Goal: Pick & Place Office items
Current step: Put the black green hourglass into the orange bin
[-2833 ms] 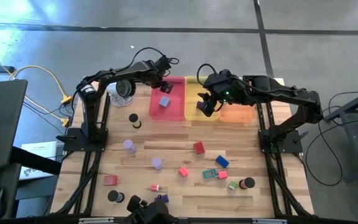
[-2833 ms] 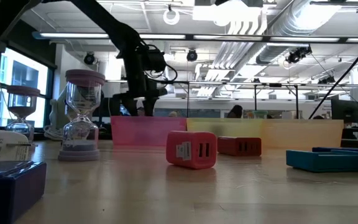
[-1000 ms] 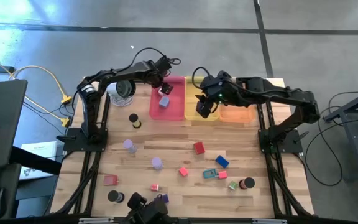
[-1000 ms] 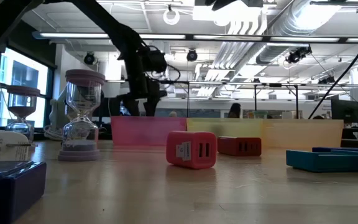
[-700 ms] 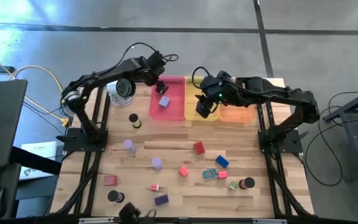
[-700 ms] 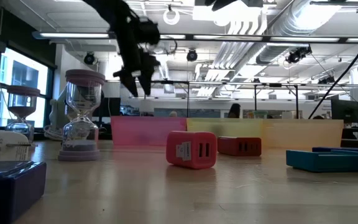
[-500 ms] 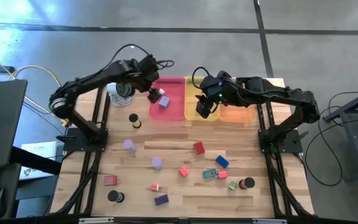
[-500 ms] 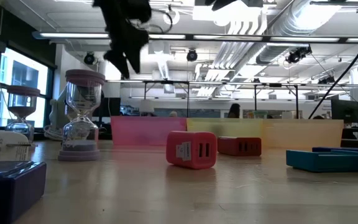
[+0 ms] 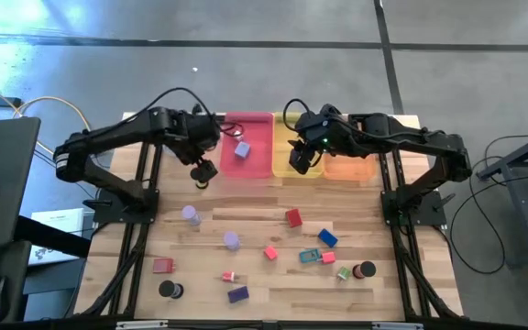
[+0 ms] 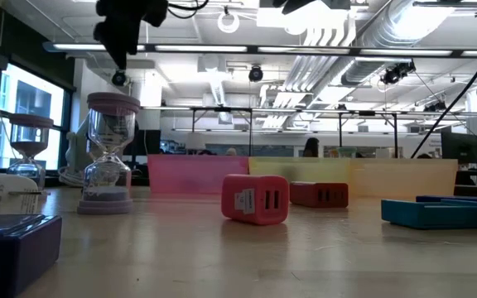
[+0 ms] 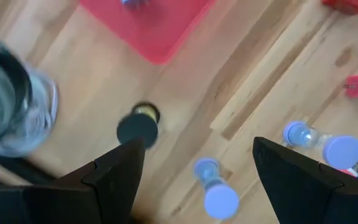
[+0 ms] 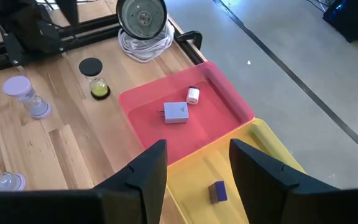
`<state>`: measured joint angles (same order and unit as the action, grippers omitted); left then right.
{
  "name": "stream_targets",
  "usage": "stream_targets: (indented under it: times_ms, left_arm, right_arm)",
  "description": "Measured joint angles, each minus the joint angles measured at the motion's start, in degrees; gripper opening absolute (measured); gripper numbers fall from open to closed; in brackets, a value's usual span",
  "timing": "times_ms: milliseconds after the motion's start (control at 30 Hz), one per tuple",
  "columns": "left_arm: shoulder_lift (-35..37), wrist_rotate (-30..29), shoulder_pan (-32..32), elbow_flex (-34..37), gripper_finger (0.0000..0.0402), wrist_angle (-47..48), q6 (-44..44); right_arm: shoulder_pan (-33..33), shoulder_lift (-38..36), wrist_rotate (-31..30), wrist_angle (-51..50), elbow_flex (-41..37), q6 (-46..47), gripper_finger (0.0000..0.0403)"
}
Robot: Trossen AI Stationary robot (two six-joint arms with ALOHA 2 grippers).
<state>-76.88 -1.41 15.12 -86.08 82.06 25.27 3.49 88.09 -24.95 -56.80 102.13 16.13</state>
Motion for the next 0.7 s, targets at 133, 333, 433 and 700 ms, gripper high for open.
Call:
stream_targets:
  times_ms: [133,333,433,700]
  left_arm:
    - [-0.48,-1.62,-2.96,0.00,0.0292,0.96,6.18]
    - [-0.55,-8.14,-6.33,0.00,0.0292,2.02,10.20]
    - [-0.53,-10.86,-7.85,0.00,0.0292,3.66,10.37]
    - [-0.54,-15.41,-10.94,0.00,0.0292,6.03,10.99]
  right_arm:
    - [-0.01,0.00,0.02,0.00,0.00,-0.90,0.0162]
    - [-0.52,0.00,1.46,0.02,0.00,-0.95,0.0162]
    - [-0.55,0.00,4.48,0.00,0.00,-0.95,0.0162]
    - [-1.29,0.00,7.24,0.03,0.00,-0.95,0.0162]
